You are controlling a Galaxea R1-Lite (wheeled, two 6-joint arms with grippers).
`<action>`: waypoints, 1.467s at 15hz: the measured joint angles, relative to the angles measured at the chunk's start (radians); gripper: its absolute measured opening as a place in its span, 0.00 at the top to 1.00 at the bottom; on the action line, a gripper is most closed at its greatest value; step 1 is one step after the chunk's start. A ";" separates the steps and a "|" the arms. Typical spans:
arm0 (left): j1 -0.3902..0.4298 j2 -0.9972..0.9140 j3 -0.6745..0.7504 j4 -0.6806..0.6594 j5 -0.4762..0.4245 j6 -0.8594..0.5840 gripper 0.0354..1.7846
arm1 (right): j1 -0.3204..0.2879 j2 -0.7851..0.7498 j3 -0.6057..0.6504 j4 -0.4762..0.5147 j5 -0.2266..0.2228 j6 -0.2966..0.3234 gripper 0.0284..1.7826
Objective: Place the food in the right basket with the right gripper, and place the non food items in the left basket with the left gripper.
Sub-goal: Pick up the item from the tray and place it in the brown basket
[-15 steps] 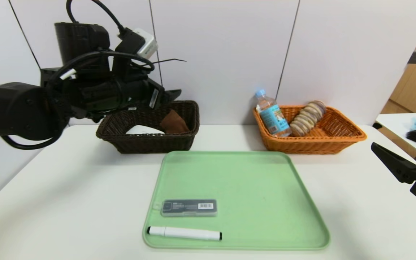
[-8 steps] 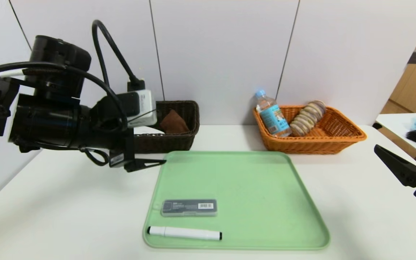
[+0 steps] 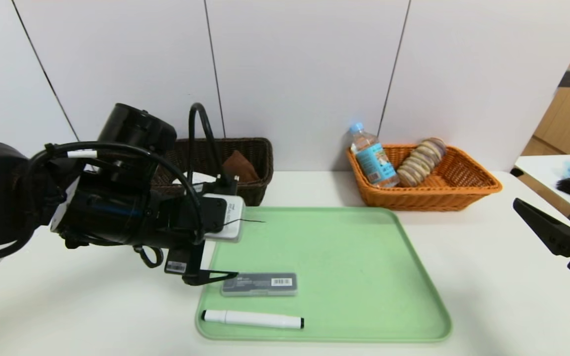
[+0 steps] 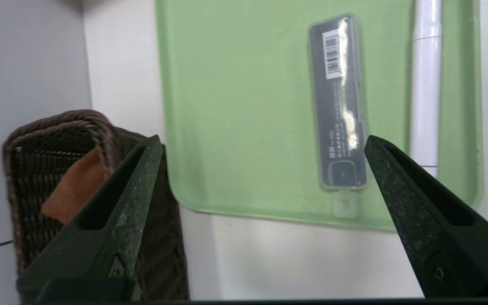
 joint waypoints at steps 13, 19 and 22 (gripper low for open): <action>-0.048 0.201 -0.240 0.381 -0.035 0.076 0.06 | 0.000 -0.012 0.034 -0.001 0.038 0.003 0.05; -0.047 0.302 -0.327 0.399 -0.031 0.090 0.06 | 0.000 -0.033 0.037 0.000 0.049 0.003 0.05; -0.047 0.330 -0.312 0.397 -0.031 0.090 0.06 | 0.000 -0.036 0.033 0.000 0.060 0.002 0.05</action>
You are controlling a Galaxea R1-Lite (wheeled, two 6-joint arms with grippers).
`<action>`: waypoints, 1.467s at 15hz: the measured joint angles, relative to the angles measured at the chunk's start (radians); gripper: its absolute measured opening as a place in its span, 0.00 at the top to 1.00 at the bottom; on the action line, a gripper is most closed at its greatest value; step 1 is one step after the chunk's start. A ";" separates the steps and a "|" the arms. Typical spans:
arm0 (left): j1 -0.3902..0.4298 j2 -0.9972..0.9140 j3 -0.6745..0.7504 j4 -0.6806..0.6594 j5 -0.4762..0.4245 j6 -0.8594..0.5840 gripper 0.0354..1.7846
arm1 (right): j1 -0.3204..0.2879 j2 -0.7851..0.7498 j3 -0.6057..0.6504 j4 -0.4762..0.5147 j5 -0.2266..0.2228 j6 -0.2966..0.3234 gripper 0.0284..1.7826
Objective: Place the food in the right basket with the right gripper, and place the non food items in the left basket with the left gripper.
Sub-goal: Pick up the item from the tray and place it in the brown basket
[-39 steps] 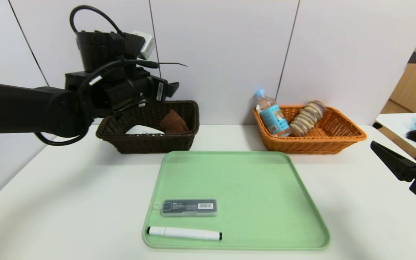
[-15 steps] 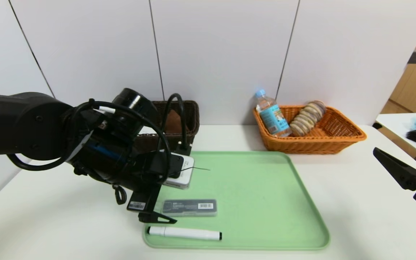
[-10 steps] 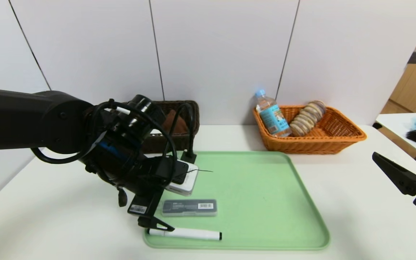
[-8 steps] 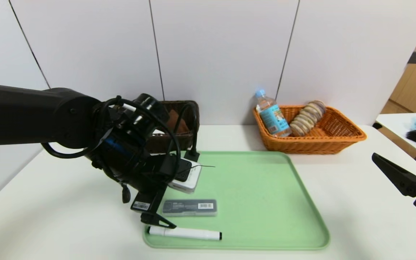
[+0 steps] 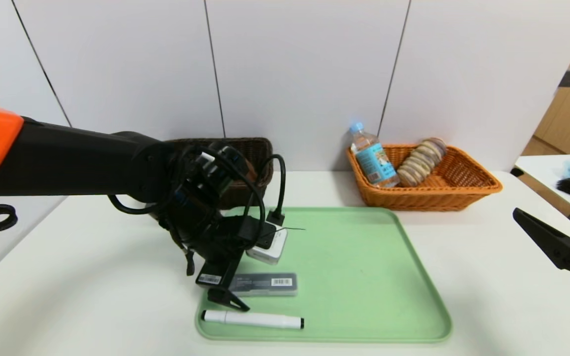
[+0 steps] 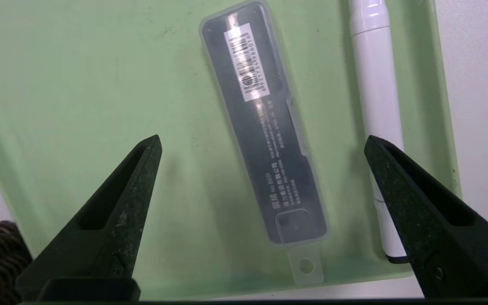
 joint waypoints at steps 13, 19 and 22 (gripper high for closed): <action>0.001 0.032 0.039 -0.016 0.000 0.007 0.16 | 0.000 -0.014 0.008 0.002 0.003 0.000 0.05; 0.003 0.033 0.043 -0.016 0.001 0.021 0.58 | 0.000 -0.016 0.008 0.002 0.003 0.000 0.05; 0.003 0.033 0.043 -0.016 0.000 0.021 0.70 | 0.000 -0.017 0.008 0.002 0.003 0.000 0.05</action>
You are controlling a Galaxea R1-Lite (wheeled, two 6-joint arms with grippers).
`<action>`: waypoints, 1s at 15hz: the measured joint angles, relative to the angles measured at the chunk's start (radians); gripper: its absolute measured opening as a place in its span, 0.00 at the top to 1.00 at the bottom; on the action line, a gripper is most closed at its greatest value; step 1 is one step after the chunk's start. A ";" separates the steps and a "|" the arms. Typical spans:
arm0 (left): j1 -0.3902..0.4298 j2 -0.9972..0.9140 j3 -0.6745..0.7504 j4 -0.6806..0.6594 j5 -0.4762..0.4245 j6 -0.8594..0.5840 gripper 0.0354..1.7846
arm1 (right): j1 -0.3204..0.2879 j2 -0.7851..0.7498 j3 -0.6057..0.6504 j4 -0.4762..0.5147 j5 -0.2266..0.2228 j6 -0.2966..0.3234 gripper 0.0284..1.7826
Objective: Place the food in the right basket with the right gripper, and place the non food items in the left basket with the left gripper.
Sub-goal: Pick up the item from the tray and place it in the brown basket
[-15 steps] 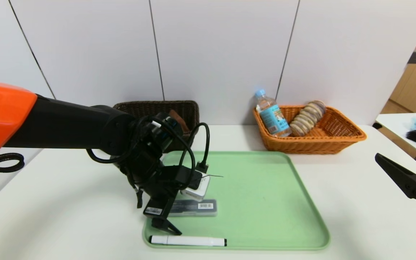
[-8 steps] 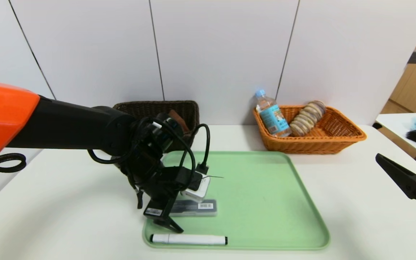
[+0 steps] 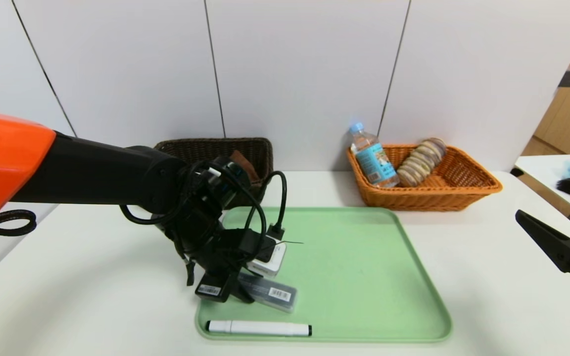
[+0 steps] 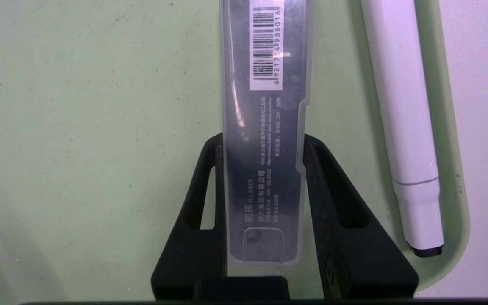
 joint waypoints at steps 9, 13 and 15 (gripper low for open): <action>-0.002 -0.116 0.000 -0.082 0.014 -0.011 0.70 | -0.001 -0.001 0.041 0.000 0.001 0.000 0.05; 0.005 -0.209 -0.087 -0.085 0.011 -0.150 0.70 | 0.000 -0.004 0.077 0.000 0.002 0.000 0.05; 0.019 -0.245 -0.153 -0.101 0.010 -0.301 0.70 | -0.001 -0.004 0.082 0.000 0.000 0.000 0.05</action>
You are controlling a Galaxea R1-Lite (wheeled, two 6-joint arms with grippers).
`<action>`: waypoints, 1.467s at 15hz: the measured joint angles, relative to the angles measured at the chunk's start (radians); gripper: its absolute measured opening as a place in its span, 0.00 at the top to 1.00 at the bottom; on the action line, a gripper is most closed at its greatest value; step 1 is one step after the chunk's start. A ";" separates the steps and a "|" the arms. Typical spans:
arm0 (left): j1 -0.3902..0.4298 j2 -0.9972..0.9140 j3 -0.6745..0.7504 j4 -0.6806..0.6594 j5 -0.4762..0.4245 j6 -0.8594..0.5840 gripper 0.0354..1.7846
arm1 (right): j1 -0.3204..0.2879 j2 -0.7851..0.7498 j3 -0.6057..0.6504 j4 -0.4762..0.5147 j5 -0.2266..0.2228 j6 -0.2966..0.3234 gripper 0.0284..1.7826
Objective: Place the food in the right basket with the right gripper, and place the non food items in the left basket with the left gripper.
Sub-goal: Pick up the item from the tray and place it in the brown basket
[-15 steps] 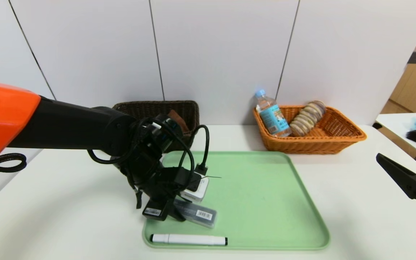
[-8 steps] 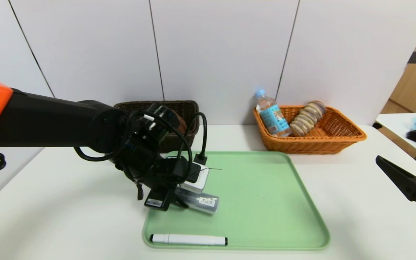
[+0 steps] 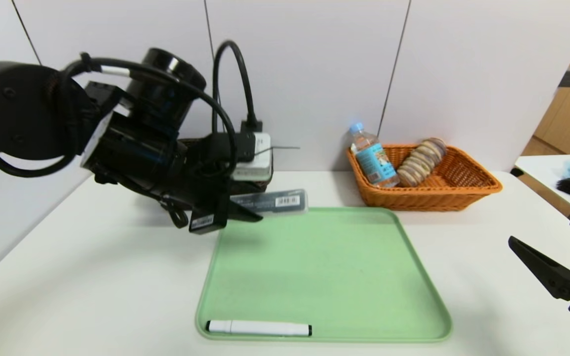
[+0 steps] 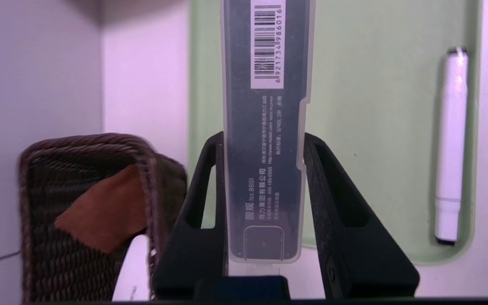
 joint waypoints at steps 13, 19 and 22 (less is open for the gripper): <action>0.385 -0.018 0.289 -0.724 0.077 -0.908 0.70 | -0.001 -0.032 -0.001 0.001 -0.008 -0.005 0.05; 0.407 0.092 0.266 -0.810 0.169 -0.896 0.70 | -0.005 -0.050 -0.001 0.001 -0.011 -0.005 0.05; 0.417 0.150 0.250 -0.832 0.174 -0.887 0.70 | -0.010 -0.056 0.000 0.001 -0.012 -0.003 0.05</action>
